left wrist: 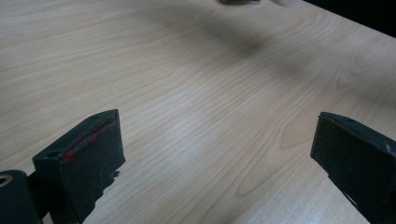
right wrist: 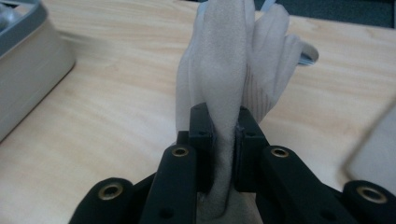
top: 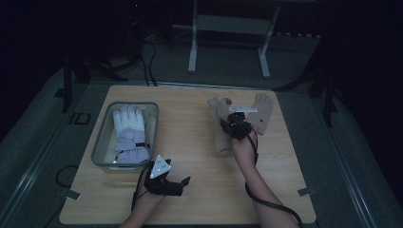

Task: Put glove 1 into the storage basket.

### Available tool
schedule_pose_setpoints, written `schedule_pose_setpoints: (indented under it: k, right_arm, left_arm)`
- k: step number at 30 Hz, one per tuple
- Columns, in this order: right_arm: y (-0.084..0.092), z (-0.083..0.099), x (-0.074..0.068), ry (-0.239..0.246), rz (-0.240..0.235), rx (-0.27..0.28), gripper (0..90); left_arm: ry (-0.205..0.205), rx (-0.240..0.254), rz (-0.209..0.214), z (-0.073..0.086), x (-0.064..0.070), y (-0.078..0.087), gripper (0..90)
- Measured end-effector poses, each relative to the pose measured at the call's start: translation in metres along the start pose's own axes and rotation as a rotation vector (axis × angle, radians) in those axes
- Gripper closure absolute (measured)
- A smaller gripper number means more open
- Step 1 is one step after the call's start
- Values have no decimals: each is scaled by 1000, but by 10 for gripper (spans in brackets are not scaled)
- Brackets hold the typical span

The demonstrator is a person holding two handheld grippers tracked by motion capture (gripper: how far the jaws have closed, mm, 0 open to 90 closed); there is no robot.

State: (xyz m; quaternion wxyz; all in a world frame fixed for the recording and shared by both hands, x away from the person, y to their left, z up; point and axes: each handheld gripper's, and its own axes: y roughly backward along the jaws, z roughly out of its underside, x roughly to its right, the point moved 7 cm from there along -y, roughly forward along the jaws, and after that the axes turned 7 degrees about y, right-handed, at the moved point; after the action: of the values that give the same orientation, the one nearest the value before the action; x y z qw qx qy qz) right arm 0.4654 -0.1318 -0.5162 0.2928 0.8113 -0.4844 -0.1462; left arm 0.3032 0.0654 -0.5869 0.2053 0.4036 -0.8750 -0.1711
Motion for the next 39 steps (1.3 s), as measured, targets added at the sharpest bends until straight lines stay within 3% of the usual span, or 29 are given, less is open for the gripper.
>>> schedule_pose_setpoints:
  k: [5, 10, 14, 18, 20, 21, 23, 24, 25, 27, 31, 35, 39]
  right_arm:
    - [23, 22, -5, -17, 4, 19, 809]
    - [33, 55, -6, -49, -7, -18, 808]
    - [32, 82, -7, -93, -26, -69, 805]
    - [22, 106, -9, -81, -19, -132, 788]
    - [19, 109, -9, -82, -25, -139, 776]
    - [15, 116, -12, -75, -28, -155, 714]
    - [13, 118, -13, -69, -30, -152, 675]
    - [12, 118, -15, -77, -46, -141, 600]
    - [12, 118, -15, -77, -46, -141, 600]
    - [12, 116, -19, -59, -54, -144, 516]
    - [17, 112, -16, -55, -54, -126, 466]
    - [26, 101, -4, -41, -41, -95, 394]
    - [37, 87, 18, -65, -4, -49, 418]
  left_arm:
    - [3, 62, 9, -2, 0, 1, 29]
    - [-18, 93, 9, -3, 4, 0, 29]
    - [-22, 76, 12, -1, 6, -3, 29]
    - [-23, 71, 10, 1, 6, -5, 29]
    - [-23, 68, 11, 1, 6, -5, 29]
    - [-22, 69, 14, 1, 6, -5, 29]
    - [-20, 68, 12, 1, 6, -6, 29]
    - [-22, 68, 13, 2, 6, -6, 29]
    - [-20, 69, 12, 2, 6, -6, 29]
    - [-17, 66, 14, 2, 5, -6, 28]
    - [-14, 78, 13, 1, 4, -4, 28]
    - [-9, 79, 12, 1, 3, -4, 29]
    - [-6, 78, 19, 1, 4, -5, 29]
